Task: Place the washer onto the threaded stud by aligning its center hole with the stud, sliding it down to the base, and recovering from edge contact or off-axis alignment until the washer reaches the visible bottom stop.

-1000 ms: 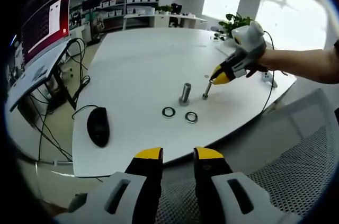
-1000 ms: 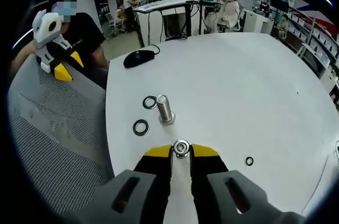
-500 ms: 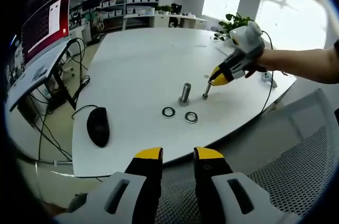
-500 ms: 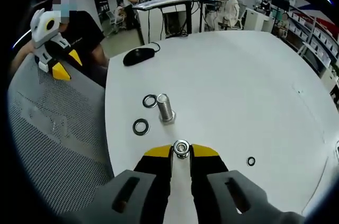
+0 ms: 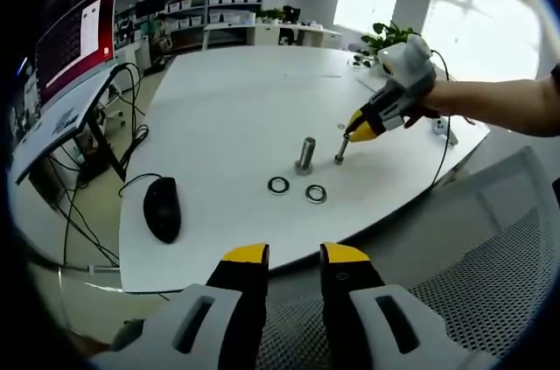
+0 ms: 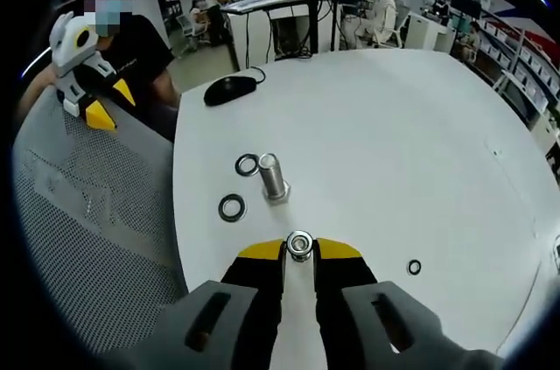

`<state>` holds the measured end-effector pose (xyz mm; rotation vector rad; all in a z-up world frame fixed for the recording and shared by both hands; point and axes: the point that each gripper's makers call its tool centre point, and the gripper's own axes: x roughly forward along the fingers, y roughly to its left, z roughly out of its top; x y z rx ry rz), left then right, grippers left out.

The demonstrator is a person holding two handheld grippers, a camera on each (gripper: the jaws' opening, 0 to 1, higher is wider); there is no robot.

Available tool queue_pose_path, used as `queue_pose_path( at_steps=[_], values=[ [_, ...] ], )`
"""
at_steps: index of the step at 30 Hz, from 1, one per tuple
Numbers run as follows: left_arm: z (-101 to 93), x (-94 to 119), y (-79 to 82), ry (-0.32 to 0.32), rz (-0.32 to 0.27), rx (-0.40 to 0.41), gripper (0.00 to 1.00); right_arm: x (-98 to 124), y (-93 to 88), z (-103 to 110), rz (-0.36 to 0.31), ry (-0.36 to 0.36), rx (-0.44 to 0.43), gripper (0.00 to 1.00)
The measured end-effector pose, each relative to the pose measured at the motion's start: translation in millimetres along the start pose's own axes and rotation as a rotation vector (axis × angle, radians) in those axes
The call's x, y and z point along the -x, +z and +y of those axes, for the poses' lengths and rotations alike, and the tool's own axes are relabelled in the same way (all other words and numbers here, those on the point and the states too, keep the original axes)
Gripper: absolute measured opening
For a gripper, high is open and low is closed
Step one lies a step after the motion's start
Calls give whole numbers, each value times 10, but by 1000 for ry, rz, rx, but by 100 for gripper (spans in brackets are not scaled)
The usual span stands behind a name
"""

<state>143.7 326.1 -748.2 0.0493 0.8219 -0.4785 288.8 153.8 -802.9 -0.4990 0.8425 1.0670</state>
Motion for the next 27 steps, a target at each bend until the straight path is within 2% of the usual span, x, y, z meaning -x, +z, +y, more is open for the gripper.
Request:
queue_pose_path(
  at_steps=[6, 27],
  values=[
    [16, -3, -10, -1, 1, -1, 21, 1, -14, -9, 14, -5, 25, 14],
    [22, -4, -16, -1, 2, -1, 21, -56, -51, -10, 27, 4, 16, 14]
  ],
)
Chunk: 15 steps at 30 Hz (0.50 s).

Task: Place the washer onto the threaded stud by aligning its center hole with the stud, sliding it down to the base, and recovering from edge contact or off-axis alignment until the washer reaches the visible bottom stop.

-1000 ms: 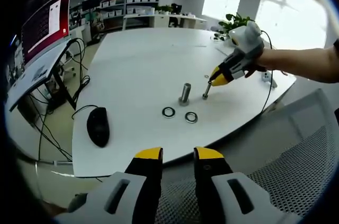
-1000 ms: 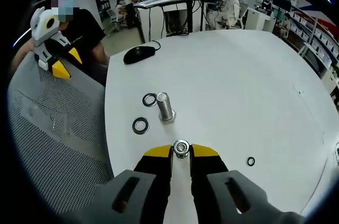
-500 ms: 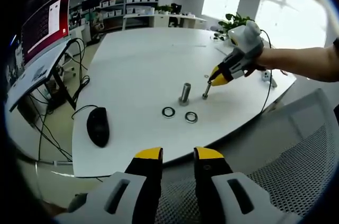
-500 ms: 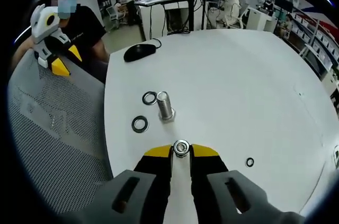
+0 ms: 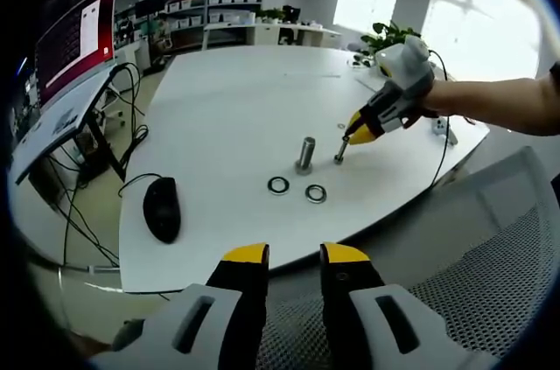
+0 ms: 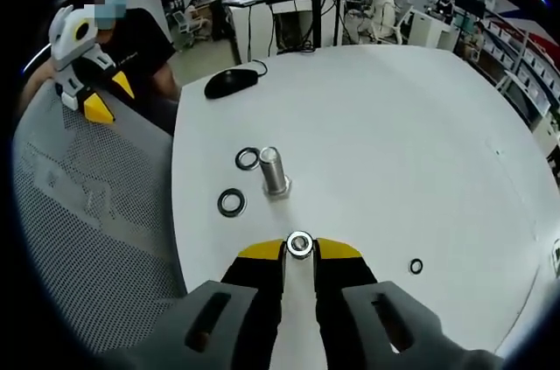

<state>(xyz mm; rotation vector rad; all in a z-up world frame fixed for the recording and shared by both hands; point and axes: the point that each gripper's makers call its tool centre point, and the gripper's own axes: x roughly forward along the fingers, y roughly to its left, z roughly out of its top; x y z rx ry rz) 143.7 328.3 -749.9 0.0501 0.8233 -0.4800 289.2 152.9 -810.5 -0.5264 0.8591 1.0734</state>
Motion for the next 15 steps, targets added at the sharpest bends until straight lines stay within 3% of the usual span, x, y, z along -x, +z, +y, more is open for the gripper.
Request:
queue_pose_path(
  at_steps=[15],
  values=[
    [-7, 7, 8, 2, -5, 4, 21, -100, -89, 21, 38, 8, 6, 14]
  ],
)
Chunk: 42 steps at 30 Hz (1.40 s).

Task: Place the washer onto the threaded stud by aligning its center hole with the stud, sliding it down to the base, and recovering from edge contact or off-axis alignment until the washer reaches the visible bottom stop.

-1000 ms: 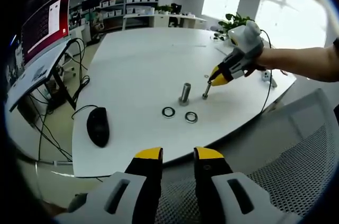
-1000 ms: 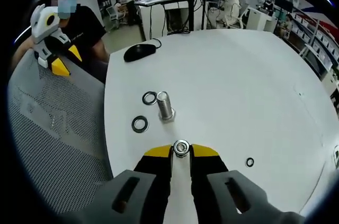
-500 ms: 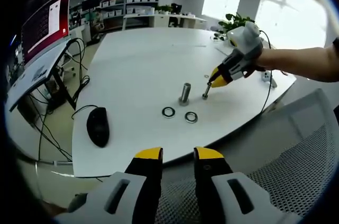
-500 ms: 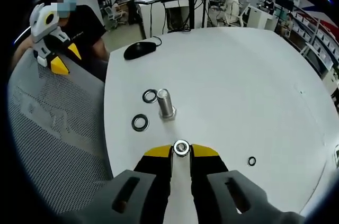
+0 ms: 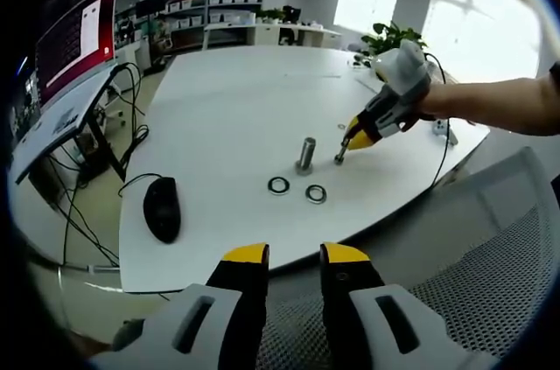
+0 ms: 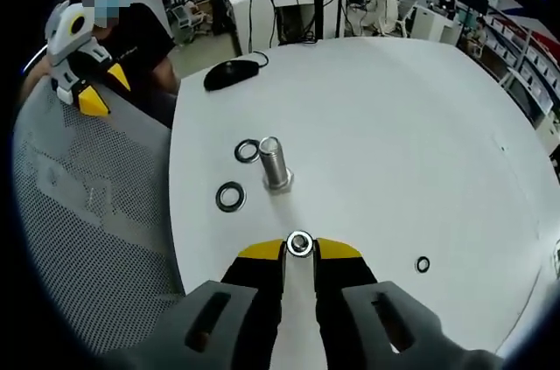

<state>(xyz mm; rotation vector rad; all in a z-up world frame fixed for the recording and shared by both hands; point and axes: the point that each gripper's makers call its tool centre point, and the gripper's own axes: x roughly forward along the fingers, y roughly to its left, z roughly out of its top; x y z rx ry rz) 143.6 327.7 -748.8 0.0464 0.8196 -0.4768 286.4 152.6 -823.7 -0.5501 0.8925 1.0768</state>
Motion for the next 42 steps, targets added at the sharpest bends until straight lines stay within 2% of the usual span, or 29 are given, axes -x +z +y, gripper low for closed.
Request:
queue_pose_path(
  at_steps=[16, 31, 42],
  values=[
    [3, -2, 4, 1, 0, 0, 21, -204, -109, -7, 57, 10, 21, 14],
    [-8, 0, 0, 0, 1, -1, 21, -188, -174, 42, 90, -4, 34, 14],
    [-8, 0, -1, -1, 0, 0, 21, -248, -220, -42, 103, -2, 36, 14]
  ],
)
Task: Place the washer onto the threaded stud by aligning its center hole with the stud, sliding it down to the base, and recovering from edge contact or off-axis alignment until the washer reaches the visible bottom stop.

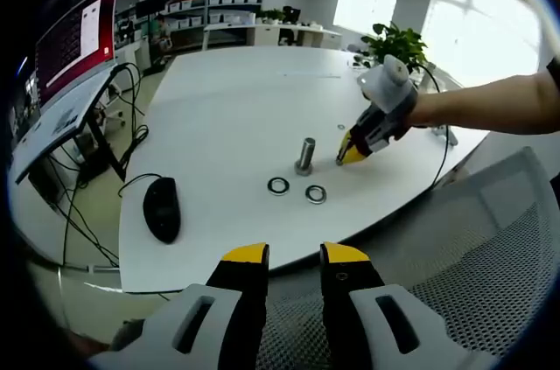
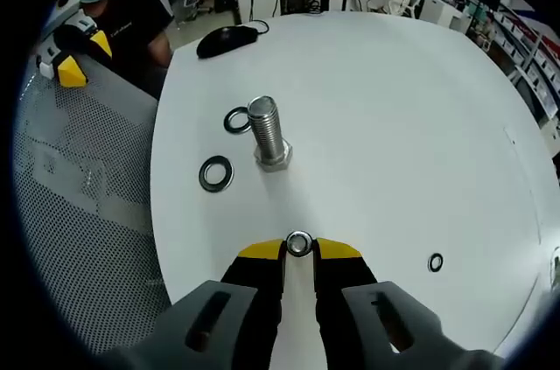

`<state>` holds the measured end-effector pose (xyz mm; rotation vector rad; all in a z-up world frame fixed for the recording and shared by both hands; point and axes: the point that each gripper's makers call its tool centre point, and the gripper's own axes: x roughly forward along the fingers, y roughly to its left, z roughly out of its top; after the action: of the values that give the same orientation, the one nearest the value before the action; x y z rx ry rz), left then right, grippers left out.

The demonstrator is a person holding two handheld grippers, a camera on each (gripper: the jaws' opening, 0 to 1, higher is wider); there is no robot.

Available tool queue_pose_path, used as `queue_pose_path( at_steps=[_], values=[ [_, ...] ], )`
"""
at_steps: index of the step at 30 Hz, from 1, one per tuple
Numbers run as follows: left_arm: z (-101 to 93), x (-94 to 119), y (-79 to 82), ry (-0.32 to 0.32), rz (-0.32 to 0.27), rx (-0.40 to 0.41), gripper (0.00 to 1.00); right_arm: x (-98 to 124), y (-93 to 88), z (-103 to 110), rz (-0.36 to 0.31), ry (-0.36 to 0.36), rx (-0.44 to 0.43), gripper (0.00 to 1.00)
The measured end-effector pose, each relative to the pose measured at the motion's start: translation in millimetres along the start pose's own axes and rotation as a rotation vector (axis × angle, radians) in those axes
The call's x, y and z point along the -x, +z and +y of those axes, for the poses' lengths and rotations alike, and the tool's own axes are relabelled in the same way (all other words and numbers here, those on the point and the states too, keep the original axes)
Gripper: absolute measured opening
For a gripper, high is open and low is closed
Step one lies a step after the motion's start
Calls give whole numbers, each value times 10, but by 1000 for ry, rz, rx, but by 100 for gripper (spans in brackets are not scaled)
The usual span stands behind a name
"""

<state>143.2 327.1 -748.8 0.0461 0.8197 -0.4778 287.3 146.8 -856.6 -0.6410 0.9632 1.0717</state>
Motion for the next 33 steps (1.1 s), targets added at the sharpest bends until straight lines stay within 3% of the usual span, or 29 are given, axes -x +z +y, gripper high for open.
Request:
queue_pose_path(
  at_steps=[5, 7, 11, 15, 27, 33],
  values=[
    [1, -2, 2, 0, 0, 1, 21, 3, -3, 9, -2, 1, 13, 15],
    [4, -2, 5, 0, -2, 4, 22, 7, 55, 52, -51, 25, -18, 17],
    [4, -4, 8, -1, -2, 4, 22, 29, -14, -10, -20, -8, 24, 23],
    [8, -6, 7, -1, -2, 3, 22, 65, -59, -63, -16, -15, 12, 29],
    [6, -6, 5, -1, 1, 0, 21, 177, -250, -223, 1, -33, -60, 27],
    [2, -3, 3, -3, 2, -2, 21, 212, -247, -321, -27, -49, -128, 26]
  ],
)
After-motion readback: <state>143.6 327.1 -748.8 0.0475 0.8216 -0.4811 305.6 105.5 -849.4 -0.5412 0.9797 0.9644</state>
